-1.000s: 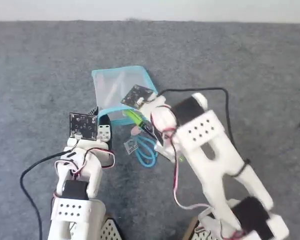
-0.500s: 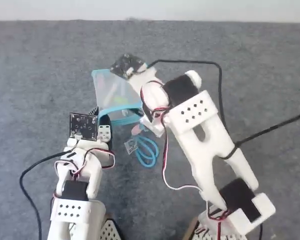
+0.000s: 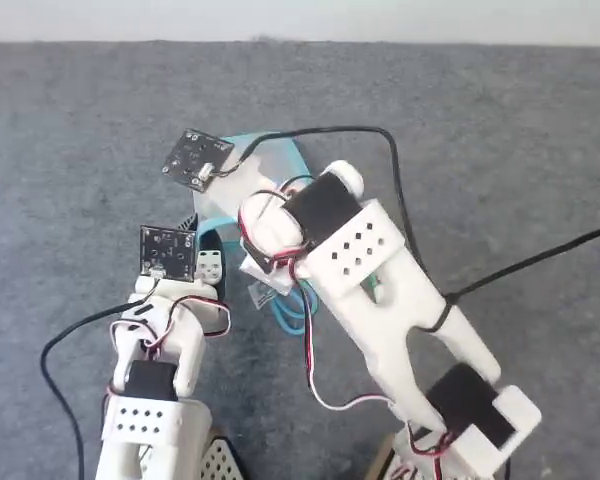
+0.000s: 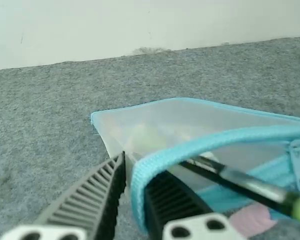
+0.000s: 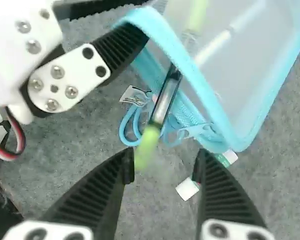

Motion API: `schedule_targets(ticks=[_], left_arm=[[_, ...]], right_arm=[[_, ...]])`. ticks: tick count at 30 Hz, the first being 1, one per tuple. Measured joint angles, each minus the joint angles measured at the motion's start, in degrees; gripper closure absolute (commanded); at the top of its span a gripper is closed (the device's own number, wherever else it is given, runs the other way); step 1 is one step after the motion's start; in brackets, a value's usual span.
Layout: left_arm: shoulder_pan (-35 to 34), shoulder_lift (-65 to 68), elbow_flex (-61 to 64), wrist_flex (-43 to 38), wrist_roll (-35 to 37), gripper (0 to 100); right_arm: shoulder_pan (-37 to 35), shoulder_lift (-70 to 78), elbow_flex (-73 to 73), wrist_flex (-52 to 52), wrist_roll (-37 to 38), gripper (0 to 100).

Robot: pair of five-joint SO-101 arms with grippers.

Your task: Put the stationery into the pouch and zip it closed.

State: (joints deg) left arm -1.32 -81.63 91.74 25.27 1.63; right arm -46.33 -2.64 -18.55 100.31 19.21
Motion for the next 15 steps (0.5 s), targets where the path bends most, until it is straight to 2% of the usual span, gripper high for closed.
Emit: schedule_targets(ticks=[3,8,15], left_arm=[[0.0,0.0,0.0,0.0,0.0,99],[0.0,0.0,0.0,0.0,0.0,99],[0.0,0.0,0.0,0.0,0.0,99]], right_arm=[[0.7,0.0,0.0,0.0,0.0,80.0],[5.98,-2.37,0.0,0.0,-0.35,80.0],[19.16,-8.7,4.66,0.0,-3.52,80.0]])
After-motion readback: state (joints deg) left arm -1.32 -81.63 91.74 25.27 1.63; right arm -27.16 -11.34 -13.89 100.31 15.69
